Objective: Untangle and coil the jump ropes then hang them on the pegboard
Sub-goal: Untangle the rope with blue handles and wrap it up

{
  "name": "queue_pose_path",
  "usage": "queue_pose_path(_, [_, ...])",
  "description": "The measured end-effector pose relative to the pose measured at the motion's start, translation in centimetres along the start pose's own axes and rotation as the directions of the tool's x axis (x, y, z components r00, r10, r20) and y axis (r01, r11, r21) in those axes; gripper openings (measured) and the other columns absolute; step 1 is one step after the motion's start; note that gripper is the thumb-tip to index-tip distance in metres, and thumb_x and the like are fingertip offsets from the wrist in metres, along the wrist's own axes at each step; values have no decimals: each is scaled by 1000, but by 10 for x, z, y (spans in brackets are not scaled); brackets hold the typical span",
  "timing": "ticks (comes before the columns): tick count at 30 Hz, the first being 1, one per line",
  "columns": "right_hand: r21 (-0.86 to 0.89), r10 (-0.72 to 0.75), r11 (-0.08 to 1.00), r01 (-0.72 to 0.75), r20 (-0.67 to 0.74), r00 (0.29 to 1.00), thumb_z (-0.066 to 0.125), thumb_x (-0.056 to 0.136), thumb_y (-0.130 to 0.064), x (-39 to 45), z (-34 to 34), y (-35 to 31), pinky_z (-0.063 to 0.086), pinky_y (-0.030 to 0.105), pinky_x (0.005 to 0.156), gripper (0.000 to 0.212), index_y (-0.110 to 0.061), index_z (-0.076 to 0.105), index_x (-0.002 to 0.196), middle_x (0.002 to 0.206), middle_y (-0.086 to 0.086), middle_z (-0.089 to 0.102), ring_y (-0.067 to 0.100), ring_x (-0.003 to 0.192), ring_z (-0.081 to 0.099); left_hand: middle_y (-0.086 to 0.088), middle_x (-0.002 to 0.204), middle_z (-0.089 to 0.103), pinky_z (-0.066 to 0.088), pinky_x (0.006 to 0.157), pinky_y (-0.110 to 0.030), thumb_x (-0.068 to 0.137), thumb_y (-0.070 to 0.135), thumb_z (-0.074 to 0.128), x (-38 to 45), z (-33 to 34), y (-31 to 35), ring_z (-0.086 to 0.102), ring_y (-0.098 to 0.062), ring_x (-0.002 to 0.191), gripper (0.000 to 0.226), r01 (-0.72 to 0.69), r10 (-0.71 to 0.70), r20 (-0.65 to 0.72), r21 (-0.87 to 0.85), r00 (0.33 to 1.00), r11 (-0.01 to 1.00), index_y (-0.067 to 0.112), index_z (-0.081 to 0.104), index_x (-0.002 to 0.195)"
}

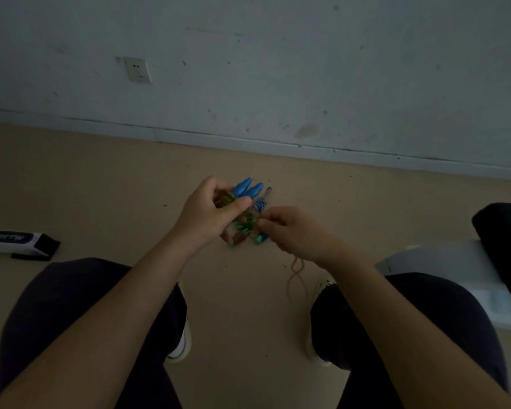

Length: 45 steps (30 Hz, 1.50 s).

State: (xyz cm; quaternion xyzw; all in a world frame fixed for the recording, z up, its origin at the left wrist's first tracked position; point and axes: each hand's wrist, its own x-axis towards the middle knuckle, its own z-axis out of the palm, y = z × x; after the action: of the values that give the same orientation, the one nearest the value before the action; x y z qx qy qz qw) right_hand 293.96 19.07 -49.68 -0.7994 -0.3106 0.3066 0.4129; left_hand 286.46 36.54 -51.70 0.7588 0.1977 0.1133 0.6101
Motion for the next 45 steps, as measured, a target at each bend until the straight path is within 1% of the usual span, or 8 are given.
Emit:
queue_pose_path(5, [-193, -141, 975, 113, -139, 980, 54, 100, -23, -4, -11, -5, 35, 12, 53, 23, -18, 63, 80, 60, -11, 49, -5, 52, 47, -3, 98, 73, 48, 43, -30, 82, 35, 82, 4, -5, -3, 74, -17, 72, 28, 16, -20, 68, 57, 998, 998, 30, 63, 102])
queue_pose_path(12, [-321, -330, 907, 271, -144, 933, 60, 96, -11, -7, -16, -6, 42, 26, 69, 16, -1, 69, 88, 80, 10, 63, 15, 72, 55, 5, 69, 73, 39, 38, -25, 78, 34, 85, 0, -3, 4, 64, -12, 54, 35, 78, -102, 256, 103, 961, 992, 26, 67, 108])
queue_pose_path(19, [-328, -415, 875, 355, -132, 900, 66, 91, -10, -9, -17, -9, 40, 23, 71, 9, -4, 72, 87, 80, 3, 55, 10, 73, 49, 0, 73, 74, 36, 37, -23, 73, 37, 86, -4, 2, 9, 68, -14, 61, 36, 72, -110, 395, 109, 912, 991, 33, 72, 105])
queue_pose_path(25, [-290, -324, 918, 269, -162, 932, 75, 84, -22, -5, -14, -3, 41, 23, 68, 18, -4, 75, 87, 83, 8, 60, 7, 70, 50, 6, 66, 73, 37, 39, -15, 80, 33, 84, -9, 10, 5, 66, -8, 54, 21, 4, -73, 496, 138, 865, 990, 32, 73, 98])
queue_pose_path(29, [-228, -250, 953, 201, -210, 945, 77, 81, -30, 0, -12, 0, 39, 17, 57, 26, -6, 70, 81, 75, 8, 63, 4, 62, 50, 4, 84, 77, 48, 46, -21, 83, 29, 82, -8, 6, 5, 74, -15, 71, 24, -4, -66, 480, 143, 875, 990, 31, 72, 105])
queue_pose_path(34, [-78, -157, 987, 141, -281, 947, 82, 74, -35, 1, -10, 2, 43, 32, 58, 44, -11, 50, 92, 72, 1, 53, 9, 61, 46, 8, 84, 74, 53, 52, -27, 90, 29, 73, -11, 6, 6, 73, -18, 71, 11, -48, -1, 467, 93, 884, 995, 38, 72, 97])
queue_pose_path(40, [4, -111, 993, 114, -210, 971, 70, 87, -40, 1, -10, 3, 42, 31, 59, 29, -17, 53, 79, 71, 1, 52, 7, 60, 46, 13, 86, 73, 52, 51, -28, 70, 53, 74, -13, 7, 8, 68, -8, 69, 25, -68, 50, 350, 38, 936, 997, 44, 72, 93])
queue_pose_path(45, [296, 15, 955, -6, -25, 1000, 63, 90, -44, -4, -10, -1, 47, 35, 63, 41, -5, 60, 104, 81, 8, 64, 20, 65, 57, 13, 100, 75, 54, 67, -19, 75, 46, 78, -12, 2, 10, 72, -6, 91, 45, -123, 134, 295, -57, 946, 991, 54, 63, 117])
